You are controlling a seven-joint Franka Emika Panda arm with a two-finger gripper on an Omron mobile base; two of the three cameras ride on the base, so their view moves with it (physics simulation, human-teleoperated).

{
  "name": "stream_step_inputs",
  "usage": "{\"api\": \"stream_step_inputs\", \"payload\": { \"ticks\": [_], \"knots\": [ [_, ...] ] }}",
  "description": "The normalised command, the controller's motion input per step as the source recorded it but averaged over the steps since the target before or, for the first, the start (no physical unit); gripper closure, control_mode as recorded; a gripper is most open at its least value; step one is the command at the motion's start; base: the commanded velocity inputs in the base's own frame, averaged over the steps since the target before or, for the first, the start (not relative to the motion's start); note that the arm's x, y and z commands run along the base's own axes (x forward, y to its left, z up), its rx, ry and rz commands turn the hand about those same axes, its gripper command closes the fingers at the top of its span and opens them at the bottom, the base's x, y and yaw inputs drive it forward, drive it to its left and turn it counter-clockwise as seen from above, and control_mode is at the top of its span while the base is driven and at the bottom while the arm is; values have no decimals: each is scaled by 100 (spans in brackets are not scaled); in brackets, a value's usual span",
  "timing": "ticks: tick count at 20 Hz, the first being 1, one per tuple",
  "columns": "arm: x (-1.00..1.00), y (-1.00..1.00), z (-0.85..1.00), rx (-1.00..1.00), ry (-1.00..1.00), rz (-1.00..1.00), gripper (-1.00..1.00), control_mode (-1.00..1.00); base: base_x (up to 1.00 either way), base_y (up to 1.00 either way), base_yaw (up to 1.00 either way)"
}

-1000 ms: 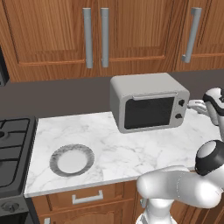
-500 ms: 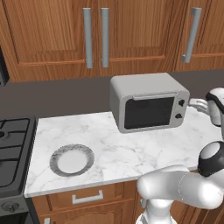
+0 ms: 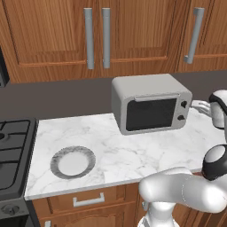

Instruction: Pick up the bagel from the plate, place it on the toaster oven rack, close the door, and set the timer.

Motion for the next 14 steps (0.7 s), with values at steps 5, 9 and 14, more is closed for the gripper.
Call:
{"api": "stream_step_inputs", "payload": {
  "ticks": [5, 9, 14],
  "knots": [
    [-3, 7, -2, 0, -15, -5, -100, -100, 0, 0, 0],
    [-5, 18, 0, -4, -52, -9, -100, -100, 0, 0, 0],
    [0, 32, 0, -18, -47, -9, -100, -100, 0, 0, 0]
  ]
}}
